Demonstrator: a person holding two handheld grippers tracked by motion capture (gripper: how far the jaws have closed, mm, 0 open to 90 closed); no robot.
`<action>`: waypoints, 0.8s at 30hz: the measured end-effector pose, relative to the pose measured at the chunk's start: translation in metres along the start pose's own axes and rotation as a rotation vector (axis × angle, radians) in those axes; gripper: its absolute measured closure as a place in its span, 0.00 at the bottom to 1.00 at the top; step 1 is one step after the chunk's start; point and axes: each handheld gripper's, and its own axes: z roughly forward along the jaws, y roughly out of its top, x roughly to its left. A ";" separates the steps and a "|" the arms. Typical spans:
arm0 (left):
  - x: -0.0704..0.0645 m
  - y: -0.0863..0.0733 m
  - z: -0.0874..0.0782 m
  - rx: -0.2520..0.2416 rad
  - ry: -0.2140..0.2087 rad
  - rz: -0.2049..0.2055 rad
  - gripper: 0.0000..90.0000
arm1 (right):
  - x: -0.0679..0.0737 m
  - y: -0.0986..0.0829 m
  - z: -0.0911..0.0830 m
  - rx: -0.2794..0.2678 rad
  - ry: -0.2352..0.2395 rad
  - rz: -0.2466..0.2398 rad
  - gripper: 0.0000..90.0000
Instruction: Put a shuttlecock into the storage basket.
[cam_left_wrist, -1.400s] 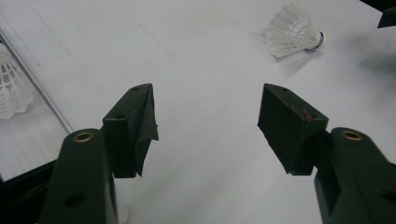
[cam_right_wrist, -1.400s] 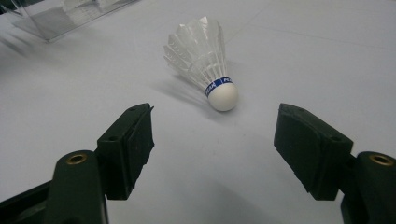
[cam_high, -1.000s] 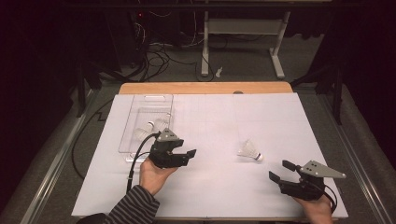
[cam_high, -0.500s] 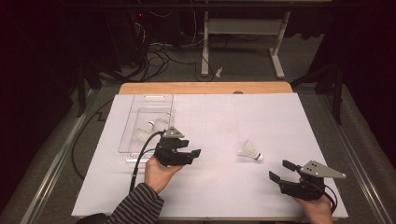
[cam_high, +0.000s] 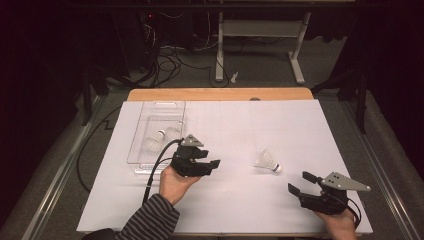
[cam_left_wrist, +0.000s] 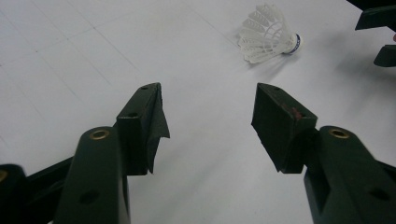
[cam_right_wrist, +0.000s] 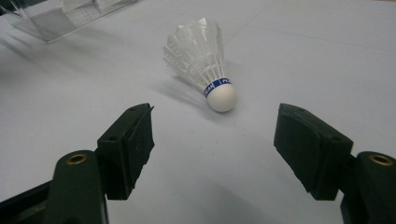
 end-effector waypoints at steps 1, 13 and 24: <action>0.000 0.001 0.000 0.002 0.000 0.000 0.48 | 0.000 0.000 0.000 0.000 0.000 0.000 0.32; -0.004 0.005 0.008 0.017 -0.020 0.023 0.46 | 0.000 0.000 0.000 0.000 0.000 0.000 0.32; -0.007 0.012 0.014 0.032 -0.033 0.020 0.46 | 0.000 0.000 0.000 0.000 0.000 -0.001 0.32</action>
